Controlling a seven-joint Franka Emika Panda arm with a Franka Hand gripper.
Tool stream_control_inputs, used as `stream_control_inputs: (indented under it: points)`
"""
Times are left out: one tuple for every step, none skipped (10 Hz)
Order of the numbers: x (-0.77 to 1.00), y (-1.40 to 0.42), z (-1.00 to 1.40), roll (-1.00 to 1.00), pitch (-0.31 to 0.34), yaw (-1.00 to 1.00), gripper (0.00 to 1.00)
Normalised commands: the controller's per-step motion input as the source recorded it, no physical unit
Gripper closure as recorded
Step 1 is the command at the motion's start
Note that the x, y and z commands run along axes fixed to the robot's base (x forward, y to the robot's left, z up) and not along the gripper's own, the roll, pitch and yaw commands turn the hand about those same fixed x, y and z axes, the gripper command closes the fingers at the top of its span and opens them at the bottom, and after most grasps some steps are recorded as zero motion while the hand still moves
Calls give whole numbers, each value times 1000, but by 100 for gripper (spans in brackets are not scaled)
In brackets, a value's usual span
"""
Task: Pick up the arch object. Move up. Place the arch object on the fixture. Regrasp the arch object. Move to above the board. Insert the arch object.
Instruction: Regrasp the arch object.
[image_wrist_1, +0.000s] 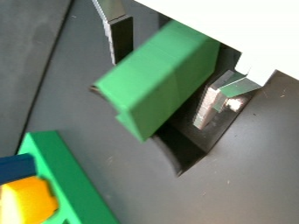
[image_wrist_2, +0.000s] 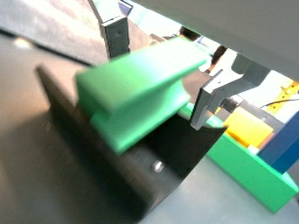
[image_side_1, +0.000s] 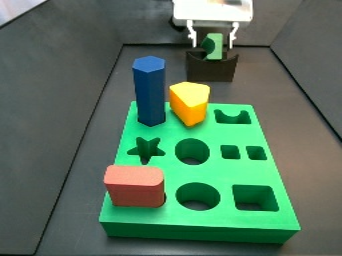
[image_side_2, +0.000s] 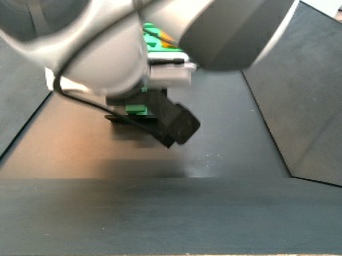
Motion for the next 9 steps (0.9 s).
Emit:
stream_control_inputs:
  points:
    - [-36,-5,1000,67,57,-17,0]
    - [-32,-2,882,60,62,-19,0]
    - [-30,0,641,47,59,-24,0]
    - [-27,3,461,41,60,-26,0]
    - [-25,5,276,43,57,-30,0]
    - [-78,-1000,983,1000,67,9,0]
    - [-74,-1000,910,1000,64,9,0]
    - [-101,-1000,890,1000,54,8,0]
    - [-129,-953,793,1000,44,7,0]
